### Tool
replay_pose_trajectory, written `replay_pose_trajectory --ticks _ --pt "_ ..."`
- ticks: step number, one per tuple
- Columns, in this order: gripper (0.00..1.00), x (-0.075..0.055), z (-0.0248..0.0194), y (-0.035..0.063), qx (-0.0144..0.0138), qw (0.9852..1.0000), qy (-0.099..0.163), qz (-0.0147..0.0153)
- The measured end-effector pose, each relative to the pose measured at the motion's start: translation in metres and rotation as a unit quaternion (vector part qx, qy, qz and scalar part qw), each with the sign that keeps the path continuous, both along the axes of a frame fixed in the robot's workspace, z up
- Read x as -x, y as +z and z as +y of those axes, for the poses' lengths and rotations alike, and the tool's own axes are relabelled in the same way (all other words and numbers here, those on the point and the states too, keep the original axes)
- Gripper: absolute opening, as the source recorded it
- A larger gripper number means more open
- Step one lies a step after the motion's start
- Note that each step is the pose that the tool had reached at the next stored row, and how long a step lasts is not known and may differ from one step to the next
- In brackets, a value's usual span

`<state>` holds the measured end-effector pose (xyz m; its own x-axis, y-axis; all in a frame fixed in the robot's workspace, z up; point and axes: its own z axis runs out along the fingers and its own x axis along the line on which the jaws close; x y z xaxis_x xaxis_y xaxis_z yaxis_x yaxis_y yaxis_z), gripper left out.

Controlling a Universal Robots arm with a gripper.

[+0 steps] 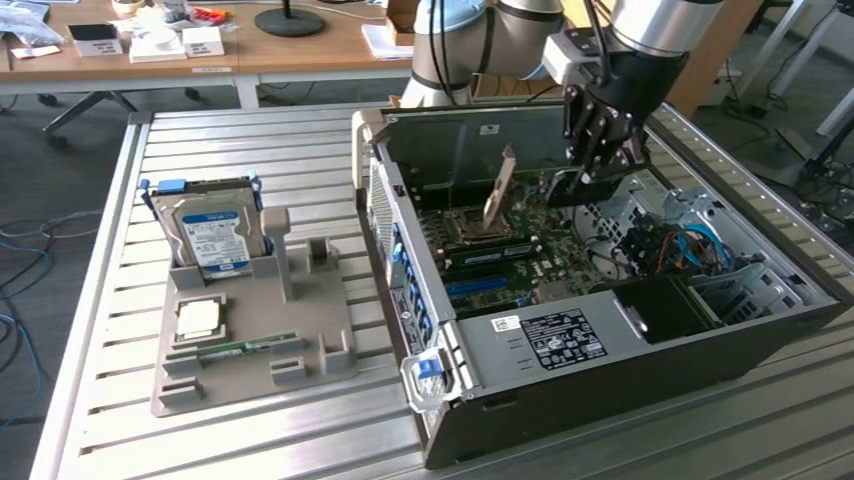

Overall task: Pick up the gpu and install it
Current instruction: 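Insert the gpu into the slot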

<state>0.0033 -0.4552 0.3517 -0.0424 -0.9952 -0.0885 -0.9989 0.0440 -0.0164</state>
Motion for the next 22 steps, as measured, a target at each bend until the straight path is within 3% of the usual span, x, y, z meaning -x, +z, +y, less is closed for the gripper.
replay_pose_trajectory --ticks 12,22 --pt "0.27 0.003 0.0 -0.0216 0.0 1.0 0.0 0.0" --pt "0.27 0.01 0.0 -0.0243 0.0 1.0 0.0 0.0"
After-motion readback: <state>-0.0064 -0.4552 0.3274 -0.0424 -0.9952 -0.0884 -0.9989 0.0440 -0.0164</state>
